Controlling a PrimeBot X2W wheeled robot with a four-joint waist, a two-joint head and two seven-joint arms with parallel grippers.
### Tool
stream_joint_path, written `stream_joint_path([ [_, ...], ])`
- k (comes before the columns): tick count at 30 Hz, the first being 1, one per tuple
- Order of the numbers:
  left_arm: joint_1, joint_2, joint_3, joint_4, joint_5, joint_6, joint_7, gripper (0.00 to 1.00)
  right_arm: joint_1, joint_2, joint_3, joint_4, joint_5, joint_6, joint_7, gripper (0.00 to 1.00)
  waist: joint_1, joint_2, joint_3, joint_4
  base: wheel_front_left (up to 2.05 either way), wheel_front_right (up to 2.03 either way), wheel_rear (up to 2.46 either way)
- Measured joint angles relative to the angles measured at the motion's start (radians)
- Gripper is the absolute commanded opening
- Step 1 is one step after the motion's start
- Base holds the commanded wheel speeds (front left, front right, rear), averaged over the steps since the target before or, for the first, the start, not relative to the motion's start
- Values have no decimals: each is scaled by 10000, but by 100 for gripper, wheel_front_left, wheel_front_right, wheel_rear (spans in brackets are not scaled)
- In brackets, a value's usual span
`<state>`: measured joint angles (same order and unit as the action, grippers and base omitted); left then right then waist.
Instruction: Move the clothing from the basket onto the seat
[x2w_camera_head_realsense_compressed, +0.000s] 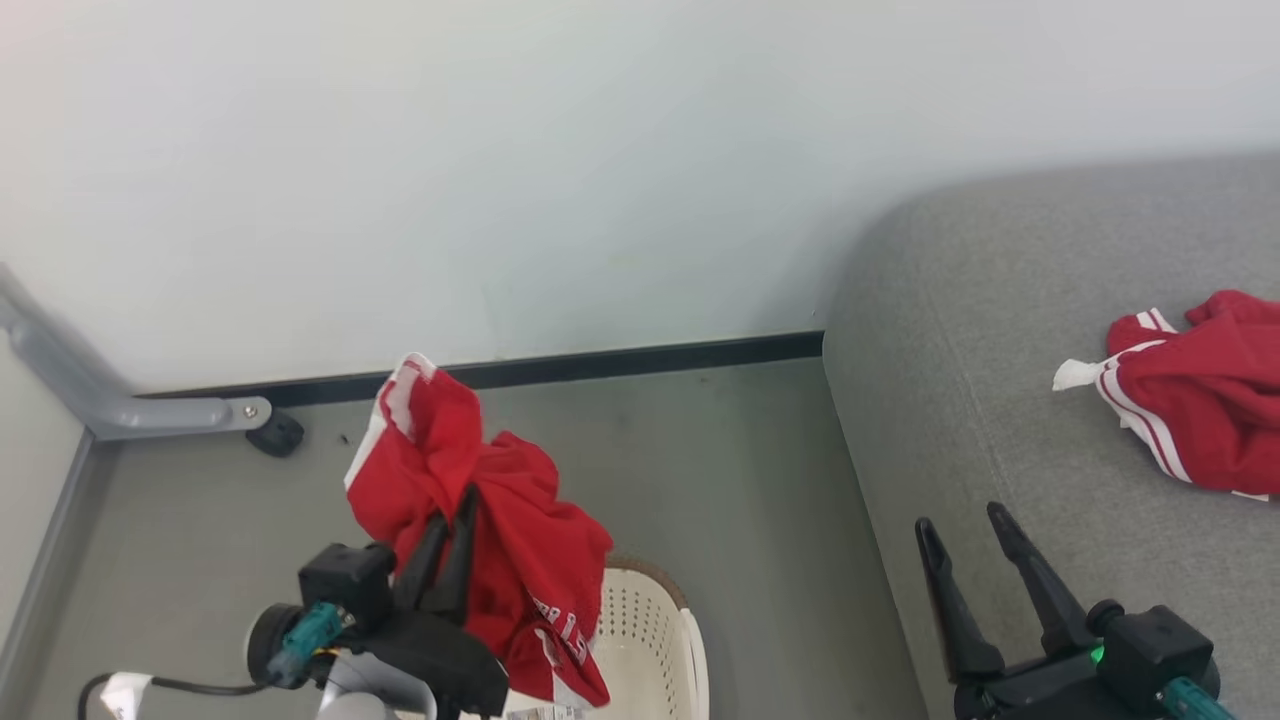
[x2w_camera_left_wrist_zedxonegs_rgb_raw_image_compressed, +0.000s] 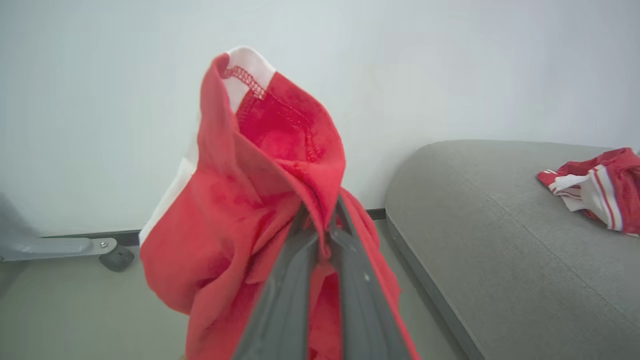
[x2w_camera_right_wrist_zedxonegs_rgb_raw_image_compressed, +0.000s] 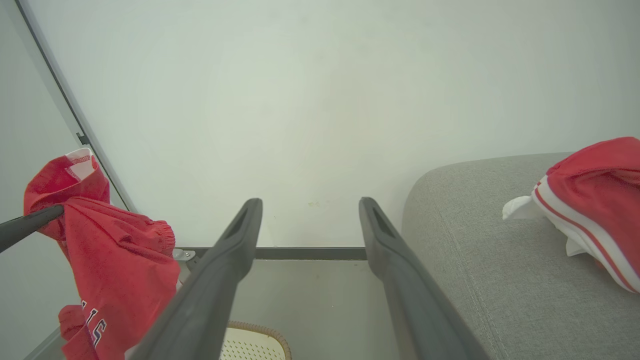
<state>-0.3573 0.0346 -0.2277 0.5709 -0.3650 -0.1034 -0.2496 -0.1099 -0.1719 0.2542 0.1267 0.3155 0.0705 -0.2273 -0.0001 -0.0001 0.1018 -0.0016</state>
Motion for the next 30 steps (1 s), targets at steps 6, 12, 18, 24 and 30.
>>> stream_joint_path([
  [6, 603, 21, -729, -1135, -10, -123, 0, 0, 494, 4, 150, -219, 10, 0, 79, 100, 0, 0, -433, -72, 0, 0, 0],
  [12, 1098, 44, -1379, -2196, -138, -198, 0, 0, 863, 21, 330, -428, 10, 2, 178, 100, 1, 1, -741, -141, 0, 0, 0],
  [18, 1471, 65, -1762, -2966, -301, -198, 15, 0, 1099, 173, 629, -602, 13, 17, 332, 100, 1, 1, -1004, -216, 0, 0, 0],
  [24, 1628, 88, -2044, -3584, -493, -198, 297, 0, 1314, 255, 963, -901, 27, 94, 500, 100, 1, 2, -1112, -230, 0, 0, 0],
  [30, 1630, 121, -2219, -3954, -564, -198, 646, 0, 1324, 290, 1511, -1009, 27, 213, 723, 100, 1, 2, -1143, -190, 0, 0, 0],
])
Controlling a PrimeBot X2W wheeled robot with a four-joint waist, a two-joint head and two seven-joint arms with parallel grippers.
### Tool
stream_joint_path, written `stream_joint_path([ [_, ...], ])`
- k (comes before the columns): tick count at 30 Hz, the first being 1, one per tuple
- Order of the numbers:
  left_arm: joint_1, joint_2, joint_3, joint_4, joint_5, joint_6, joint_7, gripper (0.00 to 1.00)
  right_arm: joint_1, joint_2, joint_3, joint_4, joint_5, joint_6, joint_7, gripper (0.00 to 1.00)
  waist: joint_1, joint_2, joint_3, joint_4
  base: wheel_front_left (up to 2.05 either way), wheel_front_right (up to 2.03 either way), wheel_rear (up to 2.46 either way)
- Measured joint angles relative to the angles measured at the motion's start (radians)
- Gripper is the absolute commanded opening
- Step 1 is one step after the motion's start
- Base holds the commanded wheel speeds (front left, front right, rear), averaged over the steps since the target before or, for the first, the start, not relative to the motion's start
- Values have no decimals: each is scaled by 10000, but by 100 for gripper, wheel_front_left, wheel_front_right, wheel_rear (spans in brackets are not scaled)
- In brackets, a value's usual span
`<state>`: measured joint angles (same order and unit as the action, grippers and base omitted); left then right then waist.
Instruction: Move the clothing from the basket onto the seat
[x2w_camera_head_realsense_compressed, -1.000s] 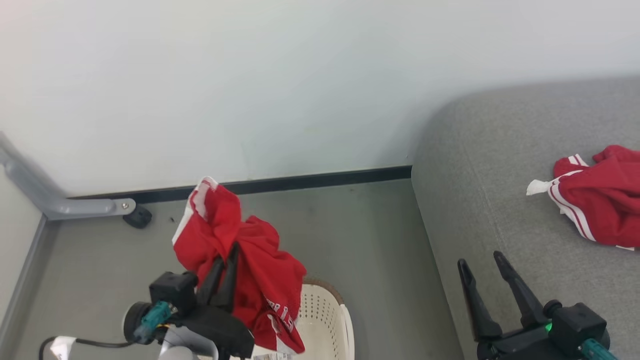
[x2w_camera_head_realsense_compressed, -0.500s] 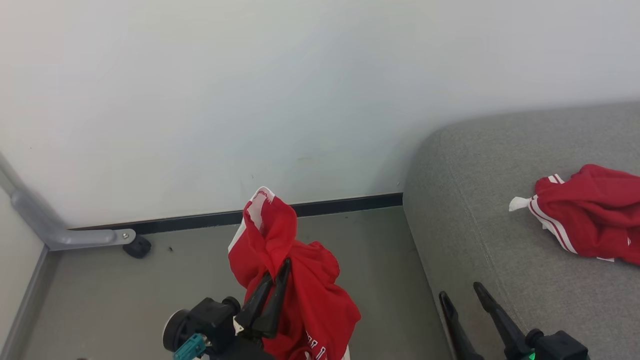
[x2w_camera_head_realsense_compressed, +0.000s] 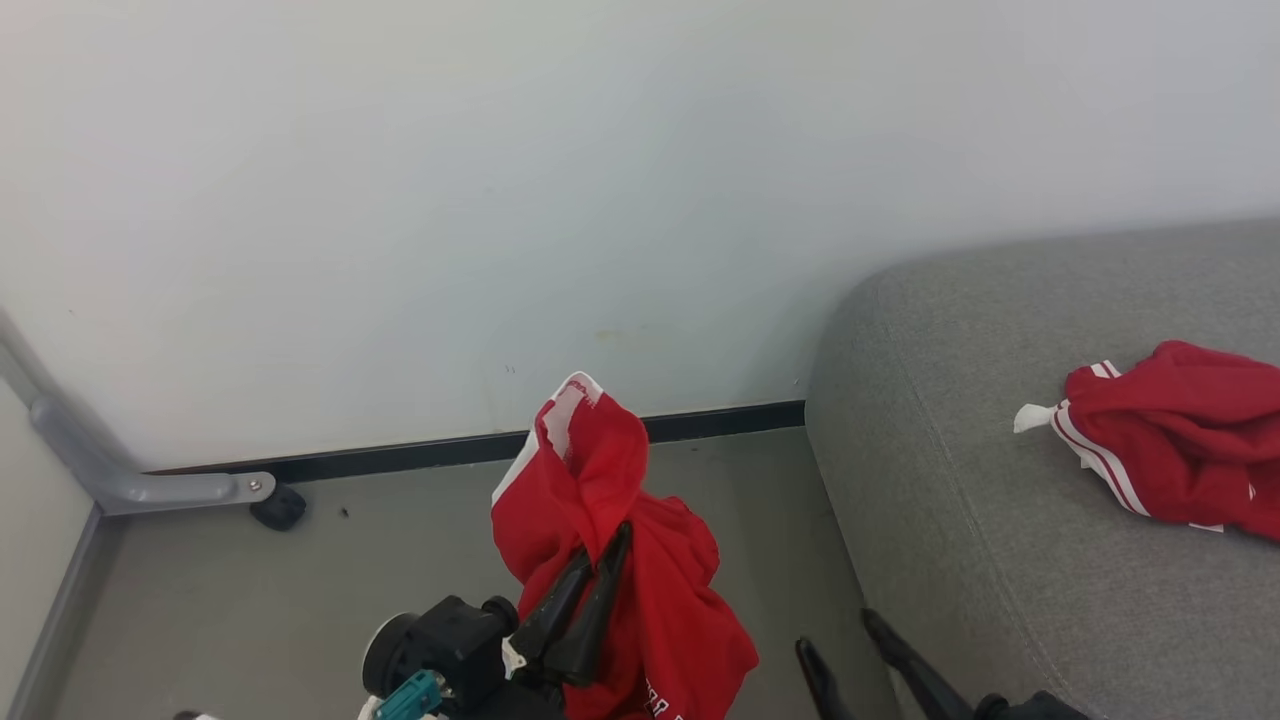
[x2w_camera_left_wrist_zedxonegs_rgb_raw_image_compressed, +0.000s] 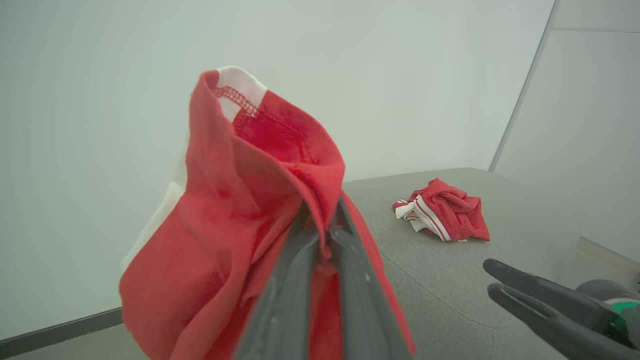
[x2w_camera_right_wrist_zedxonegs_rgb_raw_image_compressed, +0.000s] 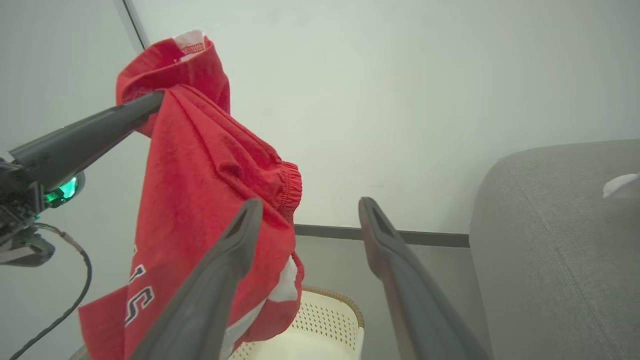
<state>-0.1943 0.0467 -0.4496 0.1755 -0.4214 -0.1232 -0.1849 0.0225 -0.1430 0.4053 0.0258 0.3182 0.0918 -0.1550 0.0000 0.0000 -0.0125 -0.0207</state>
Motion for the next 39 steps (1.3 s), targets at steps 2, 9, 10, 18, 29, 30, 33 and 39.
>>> stream_joint_path([
  [2, 5, 6, -113, -84, -2, 0, 115, 0, -9, 61, 268, -10, 0, 79, 117, 100, 0, 0, -1, 23, 0, 0, 0],
  [9, 3, 13, -487, -314, -92, -2, 506, 0, -418, 201, 1055, 119, 2, 198, 407, 100, 0, -1, 25, 198, 0, 0, 0],
  [10, 3, 13, -508, -336, -92, -2, 554, 0, -521, 224, 1147, 174, 6, 199, 445, 100, 0, -1, 32, 240, 0, 0, 0],
  [18, -25, 25, -736, -502, -190, 0, 872, 0, -1658, 460, 1645, 938, 165, 249, 752, 100, 0, 0, 108, 608, 0, 0, 0],
  [29, -70, 71, -880, -740, -265, 15, 1103, 0, -3095, 639, 2266, 2615, 437, 314, 1053, 100, 0, 0, 275, 1020, 0, 0, 0],
  [30, -75, 71, -888, -754, -265, 15, 1133, 0, -3209, 652, 2318, 2736, 491, 316, 1055, 100, 0, 0, 284, 1034, 0, 0, 0],
  [33, -82, 73, -947, -792, -303, 50, 1185, 0, -3442, 663, 2470, 3037, 579, 316, 1051, 0, 0, 0, 303, 1074, 0, 0, 0],
  [39, -87, 73, -1045, -815, -512, 86, 1220, 0, -3675, 673, 2721, 3396, 819, 316, 974, 0, 1, 0, 326, 1133, 0, 0, 0],
])
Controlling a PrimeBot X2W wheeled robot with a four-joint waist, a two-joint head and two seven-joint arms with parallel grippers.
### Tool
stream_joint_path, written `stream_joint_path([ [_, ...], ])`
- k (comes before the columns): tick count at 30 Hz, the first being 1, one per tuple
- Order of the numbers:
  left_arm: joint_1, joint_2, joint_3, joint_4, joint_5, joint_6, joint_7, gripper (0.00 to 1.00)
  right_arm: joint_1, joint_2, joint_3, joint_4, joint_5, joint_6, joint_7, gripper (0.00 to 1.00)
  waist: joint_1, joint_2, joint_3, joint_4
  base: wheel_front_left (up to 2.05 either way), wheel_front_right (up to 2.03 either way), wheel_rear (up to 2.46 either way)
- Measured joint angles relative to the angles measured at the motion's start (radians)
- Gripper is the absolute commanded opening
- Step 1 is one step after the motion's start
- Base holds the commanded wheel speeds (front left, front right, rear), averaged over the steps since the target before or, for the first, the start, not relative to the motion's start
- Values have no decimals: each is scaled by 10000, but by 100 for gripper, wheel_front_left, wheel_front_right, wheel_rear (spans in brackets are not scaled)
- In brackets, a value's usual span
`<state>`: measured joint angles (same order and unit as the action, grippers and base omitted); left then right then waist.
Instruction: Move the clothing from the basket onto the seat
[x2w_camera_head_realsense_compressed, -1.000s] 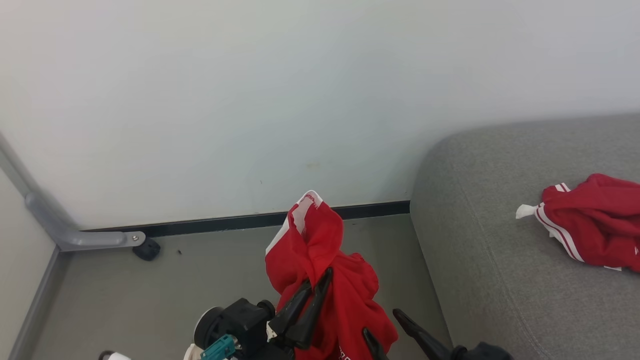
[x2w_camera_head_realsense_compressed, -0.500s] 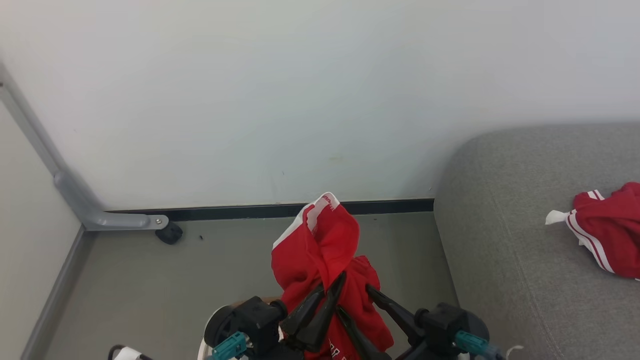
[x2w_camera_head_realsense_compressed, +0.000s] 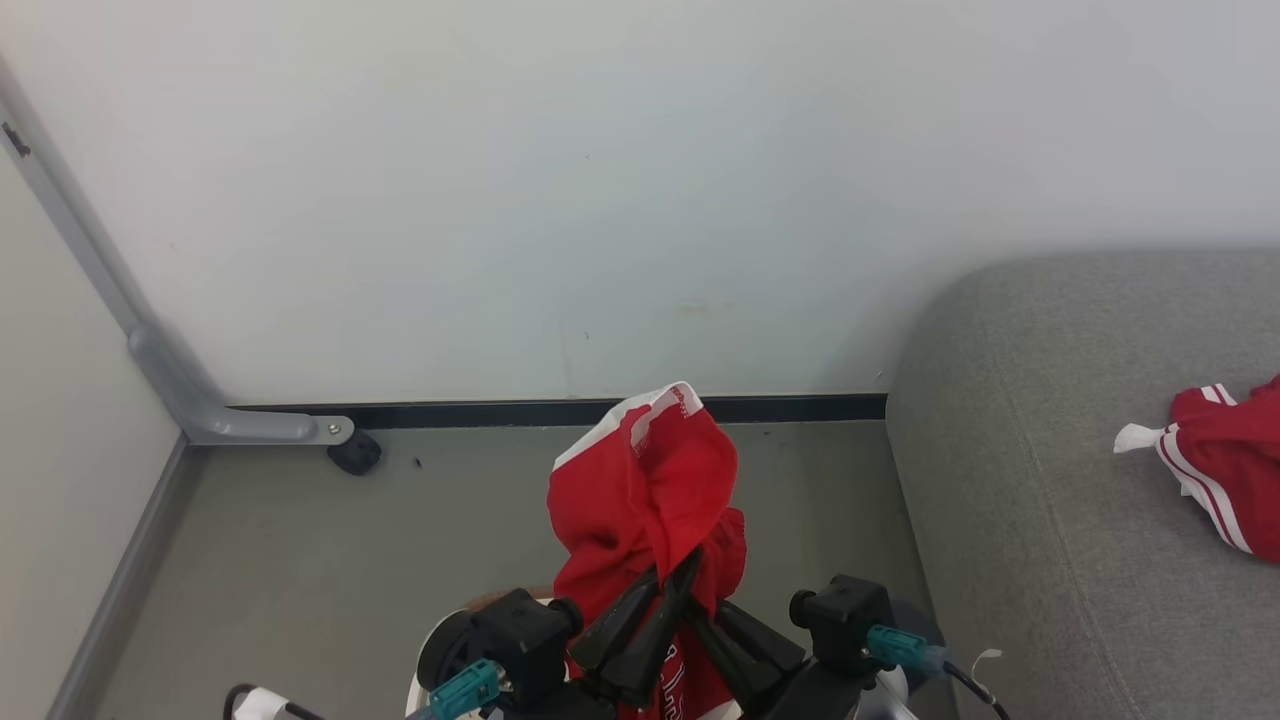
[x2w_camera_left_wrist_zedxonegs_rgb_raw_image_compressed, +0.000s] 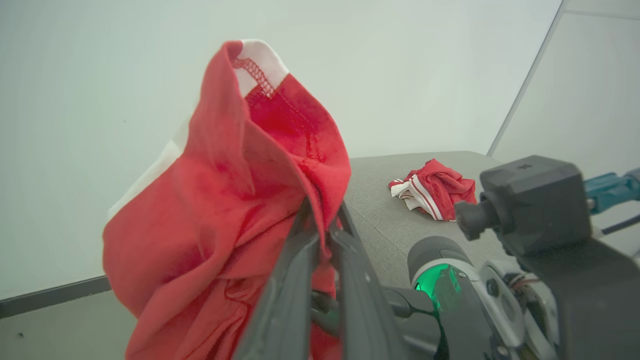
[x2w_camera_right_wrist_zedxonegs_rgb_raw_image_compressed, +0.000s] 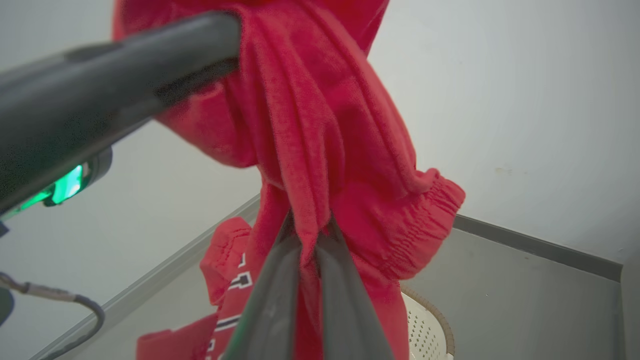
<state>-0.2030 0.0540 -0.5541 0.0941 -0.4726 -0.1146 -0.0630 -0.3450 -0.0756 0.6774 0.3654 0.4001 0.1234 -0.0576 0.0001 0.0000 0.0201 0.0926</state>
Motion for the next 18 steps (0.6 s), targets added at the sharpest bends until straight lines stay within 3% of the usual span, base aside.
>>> stream_joint_path([
  [8, -37, 2, -10, -31, -15, 4, 100, 2, -358, 10, 272, 364, 416, 0, -334, 0, 0, 0, 48, 36, 0, 0, 0],
  [10, -43, 12, -46, -38, -12, 4, 192, 45, -486, 12, 274, 451, 453, 0, -416, 0, -1, 1, 59, 32, 0, 0, 0],
  [11, -45, 35, -77, -38, -12, 2, 226, 82, -569, 12, 272, 523, 504, 0, -430, 0, 0, 1, 64, 29, 0, 0, 0],
  [12, -46, 58, -100, -38, -10, 2, 268, 100, -630, 10, 265, 571, 537, 0, -502, 0, 0, 1, 68, 25, 0, 0, 0],
  [18, -48, 92, -105, -142, -8, 2, 263, 100, -1156, 12, 309, 959, 639, 0, -807, 0, 0, 0, 97, -5, 0, 0, 0],
])
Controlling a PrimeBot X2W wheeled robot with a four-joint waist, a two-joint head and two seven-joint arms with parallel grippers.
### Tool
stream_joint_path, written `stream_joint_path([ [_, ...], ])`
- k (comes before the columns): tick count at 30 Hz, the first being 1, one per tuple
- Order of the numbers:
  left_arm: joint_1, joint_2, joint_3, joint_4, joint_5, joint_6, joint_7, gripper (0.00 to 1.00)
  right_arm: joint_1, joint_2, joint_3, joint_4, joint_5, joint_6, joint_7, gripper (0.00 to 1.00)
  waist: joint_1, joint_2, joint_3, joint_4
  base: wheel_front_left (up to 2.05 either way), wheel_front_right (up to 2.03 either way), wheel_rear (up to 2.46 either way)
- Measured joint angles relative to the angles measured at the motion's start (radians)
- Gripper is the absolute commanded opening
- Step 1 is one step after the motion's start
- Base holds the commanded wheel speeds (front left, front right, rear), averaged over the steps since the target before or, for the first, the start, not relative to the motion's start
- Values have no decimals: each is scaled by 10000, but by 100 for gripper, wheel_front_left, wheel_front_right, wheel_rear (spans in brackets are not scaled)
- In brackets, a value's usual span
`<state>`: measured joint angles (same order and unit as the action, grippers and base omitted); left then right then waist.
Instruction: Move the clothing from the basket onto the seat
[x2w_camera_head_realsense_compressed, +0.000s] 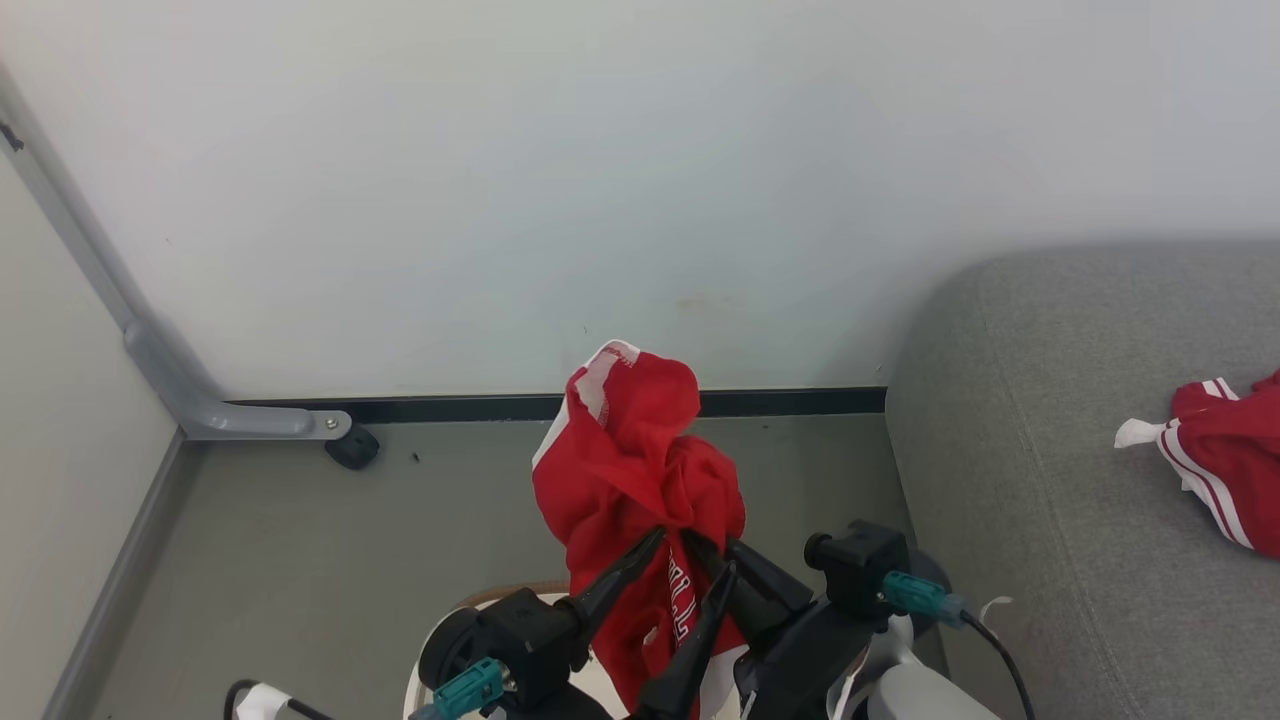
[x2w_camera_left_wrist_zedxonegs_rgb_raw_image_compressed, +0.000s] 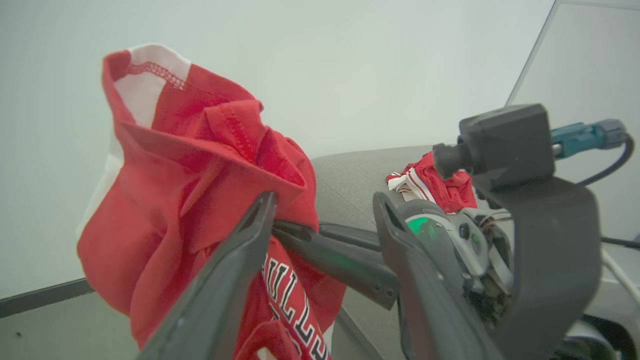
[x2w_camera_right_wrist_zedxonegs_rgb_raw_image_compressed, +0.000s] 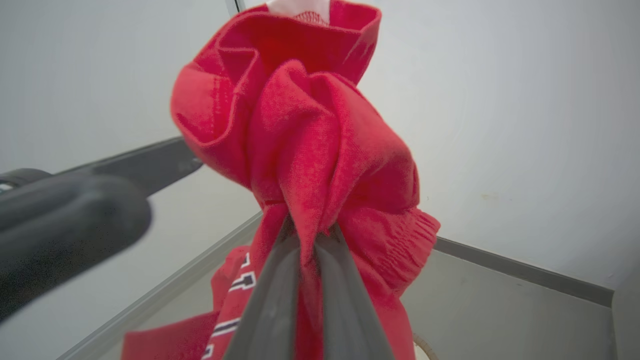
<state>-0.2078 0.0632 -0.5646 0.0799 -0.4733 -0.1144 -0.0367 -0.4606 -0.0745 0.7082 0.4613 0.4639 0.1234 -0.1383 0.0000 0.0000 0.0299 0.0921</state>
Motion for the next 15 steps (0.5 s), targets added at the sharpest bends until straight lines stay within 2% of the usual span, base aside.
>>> stream_joint_path([
  [15, 157, 593, -343, -445, 439, 0, 100, 100, -943, -280, -878, 867, 238, 0, -581, 0, 0, 0, 168, -217, 0, 0, 0],
])
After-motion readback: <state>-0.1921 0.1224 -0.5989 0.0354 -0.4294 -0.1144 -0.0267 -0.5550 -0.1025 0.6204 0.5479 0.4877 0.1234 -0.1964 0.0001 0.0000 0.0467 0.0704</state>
